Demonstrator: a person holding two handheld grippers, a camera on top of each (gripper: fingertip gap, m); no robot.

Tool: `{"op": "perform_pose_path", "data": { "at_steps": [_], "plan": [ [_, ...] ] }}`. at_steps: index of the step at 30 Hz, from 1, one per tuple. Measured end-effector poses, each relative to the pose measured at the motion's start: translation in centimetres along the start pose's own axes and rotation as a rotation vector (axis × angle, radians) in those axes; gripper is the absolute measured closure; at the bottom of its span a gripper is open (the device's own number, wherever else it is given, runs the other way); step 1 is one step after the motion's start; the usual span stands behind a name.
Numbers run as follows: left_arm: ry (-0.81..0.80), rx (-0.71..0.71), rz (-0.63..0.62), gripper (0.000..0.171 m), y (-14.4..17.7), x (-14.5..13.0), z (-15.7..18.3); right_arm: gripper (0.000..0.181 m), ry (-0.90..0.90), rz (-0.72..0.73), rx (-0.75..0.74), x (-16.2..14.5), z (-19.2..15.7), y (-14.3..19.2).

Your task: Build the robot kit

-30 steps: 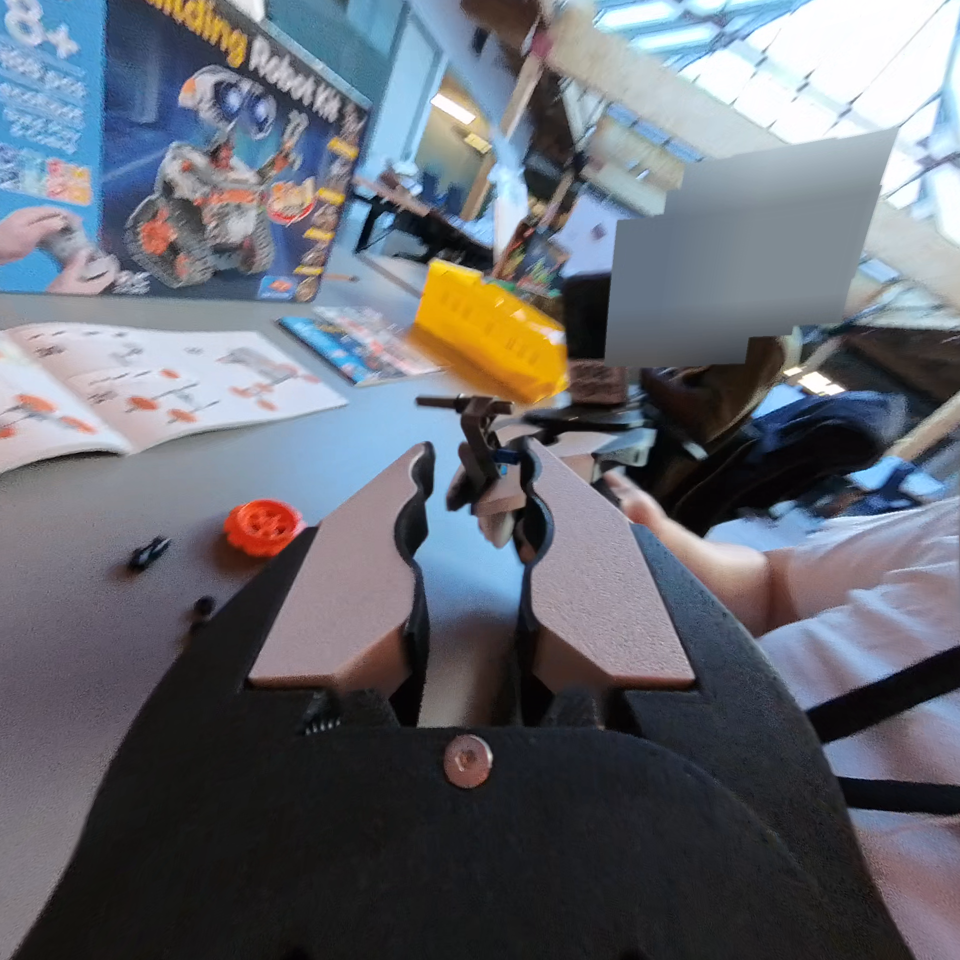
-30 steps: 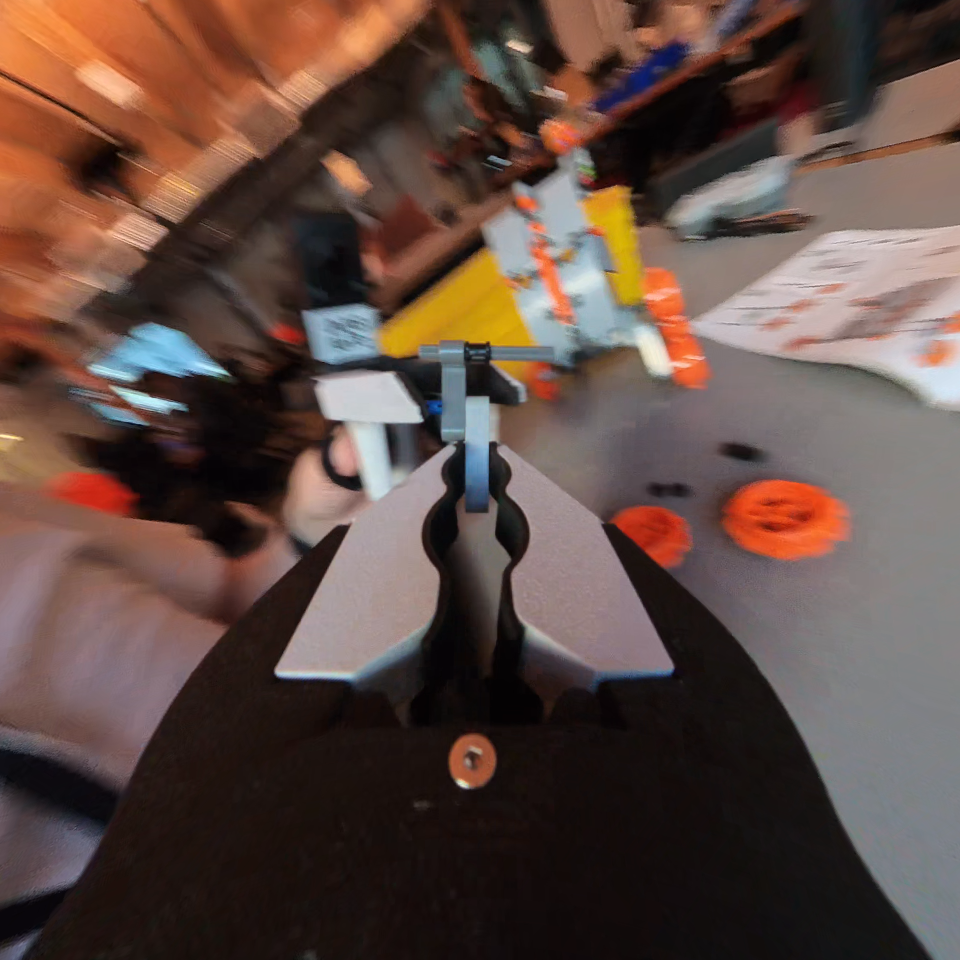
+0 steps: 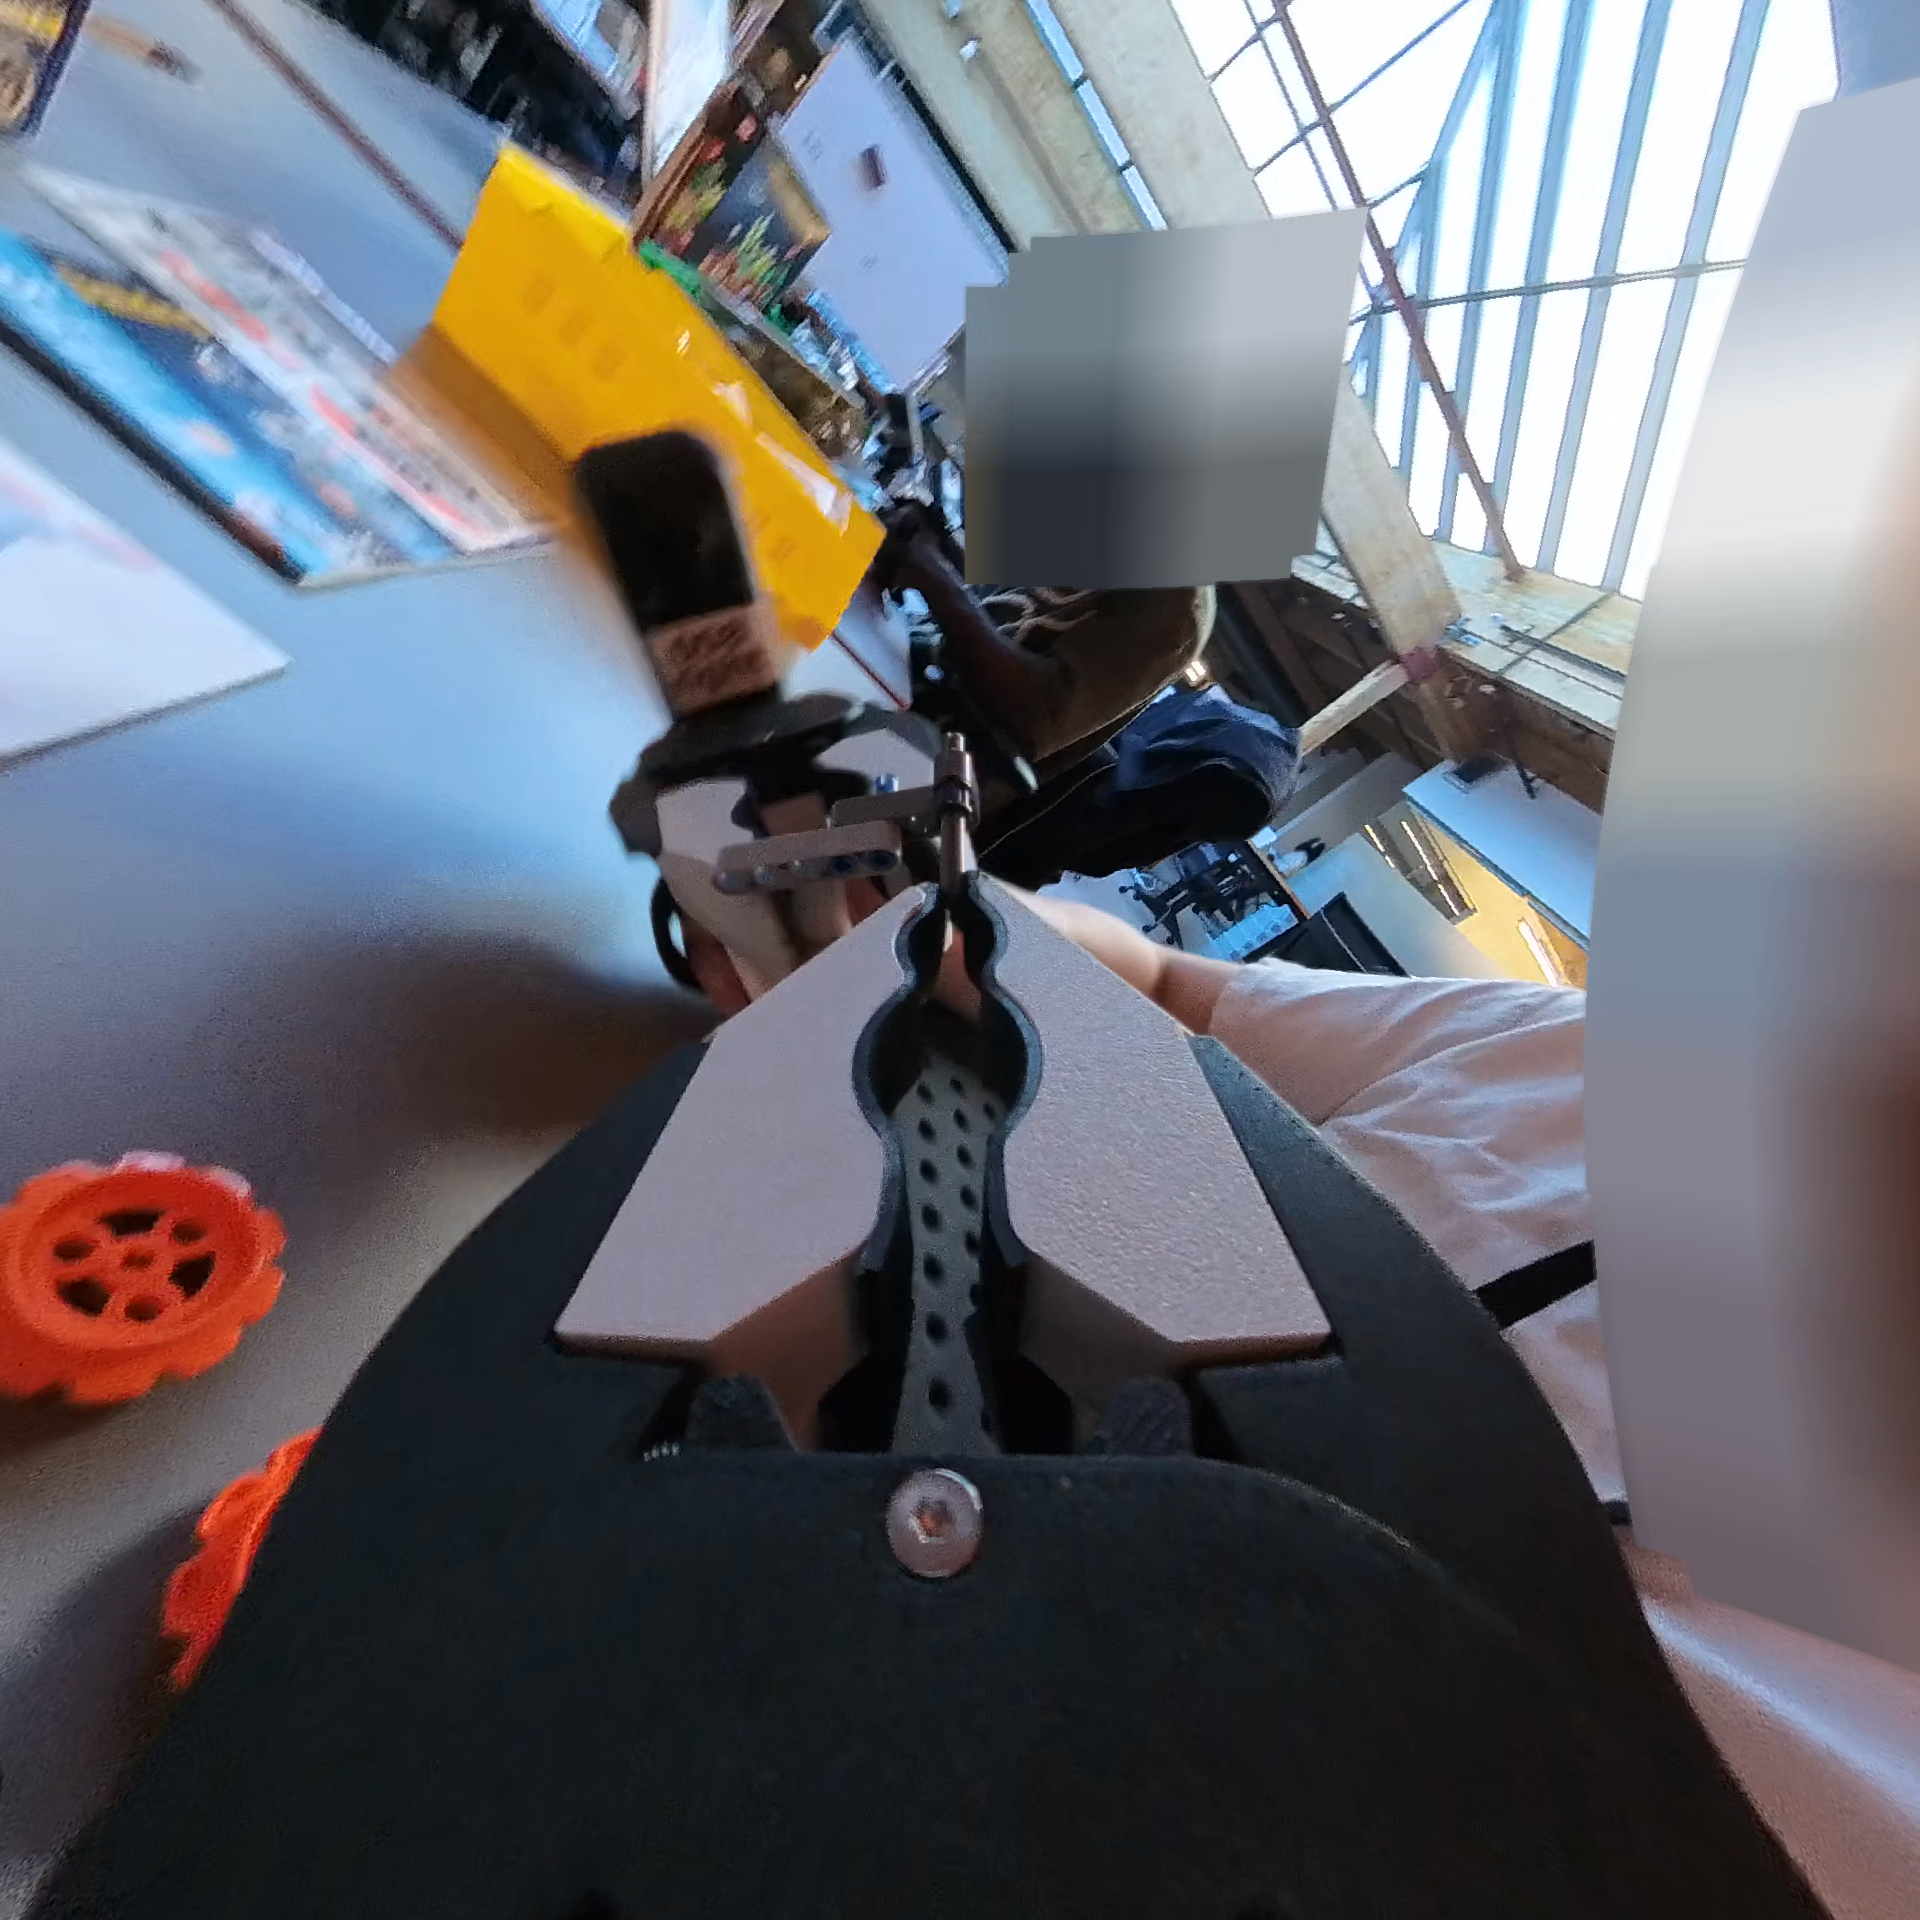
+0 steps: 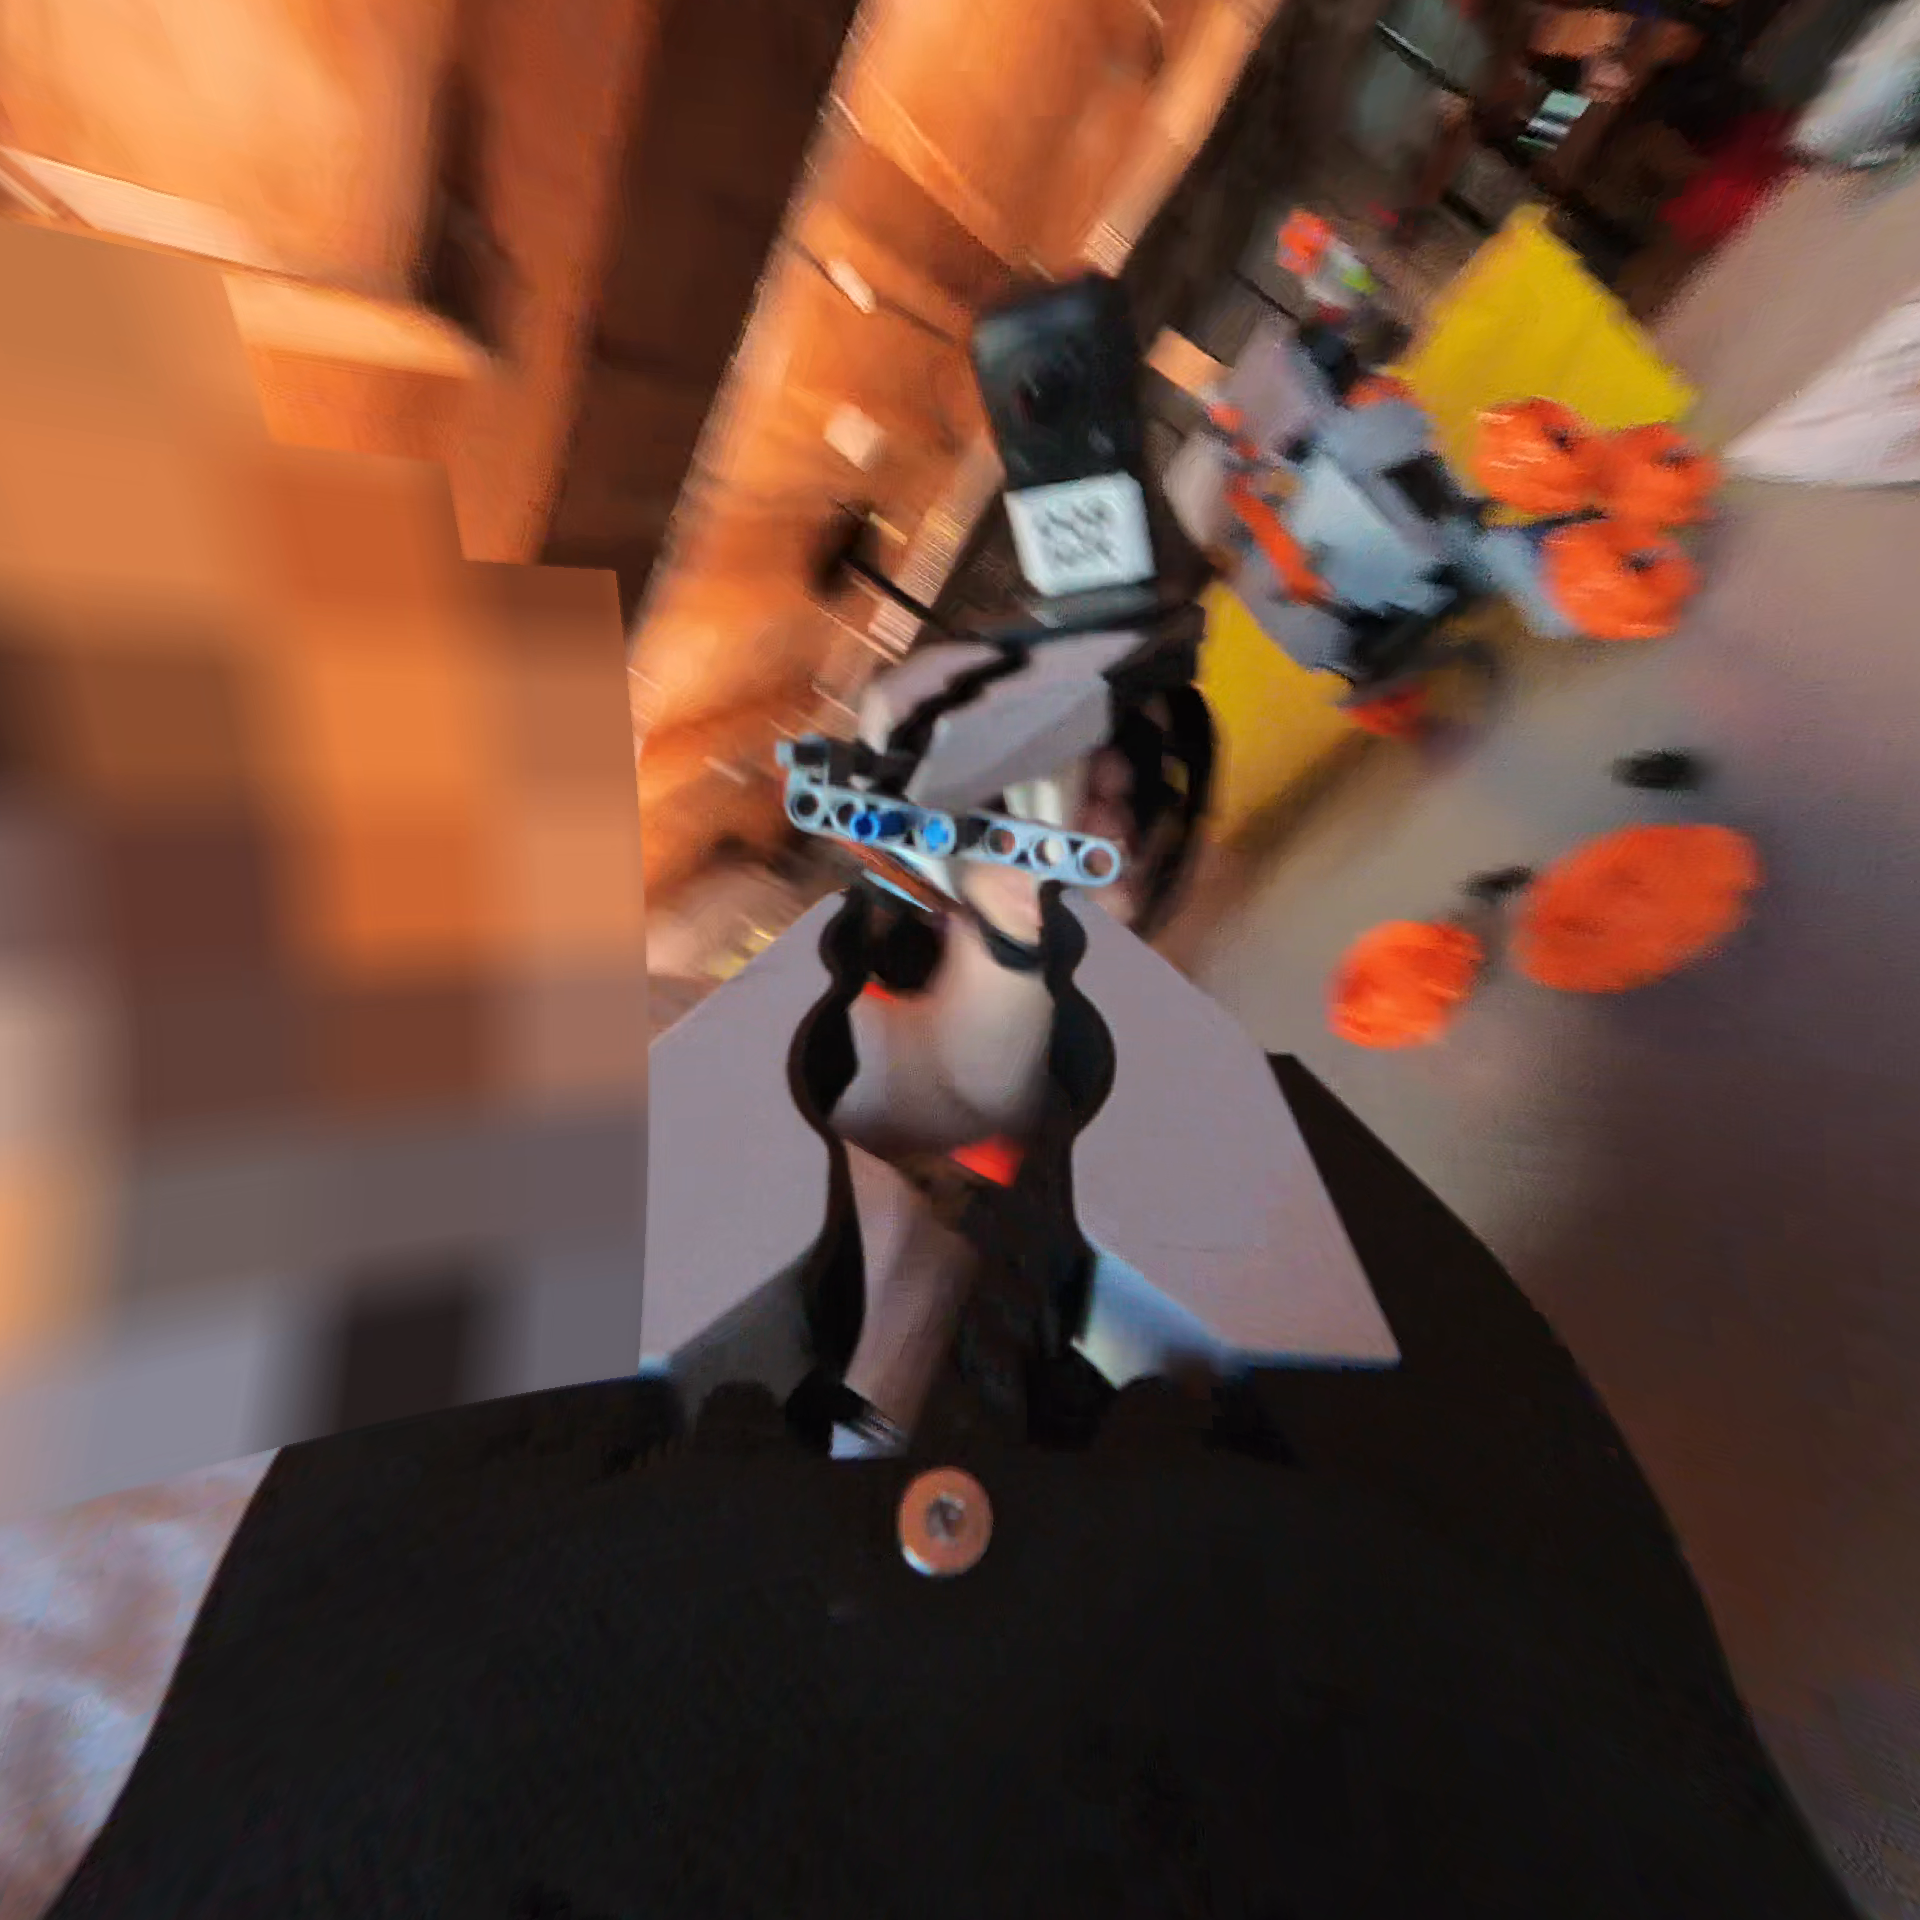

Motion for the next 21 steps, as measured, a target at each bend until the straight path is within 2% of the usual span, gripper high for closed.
{"op": "perform_pose_path", "data": {
  "at_steps": [1,3,4,7,9,11,15,16,19,20,21],
  "plan": [
    [0.029,0.021,-0.023,0.171,0.0,-0.2,-0.5,0.137,0.105,-0.077,-0.131,0.1,0.1,0.5],
    [0.068,0.072,-0.064,0.171,0.1,-0.7,-1.5,0.129,0.336,-0.173,-0.347,0.4,-0.1,1.6],
    [0.084,0.094,-0.076,0.171,0.2,-0.9,-2.0,0.130,0.456,-0.184,-0.399,0.7,-0.6,1.9],
    [0.132,0.097,-0.102,0.171,0.2,-1.4,-2.7,0.131,0.771,-0.193,-0.429,1.1,-2.9,1.4],
    [0.140,0.095,-0.111,0.171,0.1,-1.5,-2.9,0.134,0.859,-0.259,-0.443,1.0,-3.3,1.0],
    [0.144,0.086,-0.107,0.171,0.0,-1.6,-2.9,0.155,0.811,-0.327,-0.413,1.0,-2.9,0.9],
    [0.150,0.063,-0.095,0.171,-0.2,-1.7,-2.8,0.156,0.696,-0.287,-0.334,1.2,-2.1,1.2],
    [0.154,0.061,-0.093,0.171,-0.2,-1.8,-2.9,0.168,0.687,-0.303,-0.330,1.2,-2.0,1.2],
    [0.147,0.046,-0.041,0.171,-0.1,-1.5,-3.1,0.170,0.612,-0.298,-0.295,1.8,-1.6,1.4],
    [0.138,0.046,-0.001,0.157,-0.1,-1.3,-3.1,0.171,0.549,-0.263,-0.294,2.4,-1.1,1.7],
    [0.124,0.070,0.035,0.136,0.1,-1.0,-3.2,0.171,0.476,-0.228,-0.315,3.1,-0.3,2.1]
  ]
}}
Point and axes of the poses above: each gripper's, where its closed fingertips meet, y back along the fingers, x out of its top, z = x × y across the jaws, the point moved 10 cm from there along y, back along the fingers, and after that the axes turned 2 degrees about x, right-handed, at the moved point
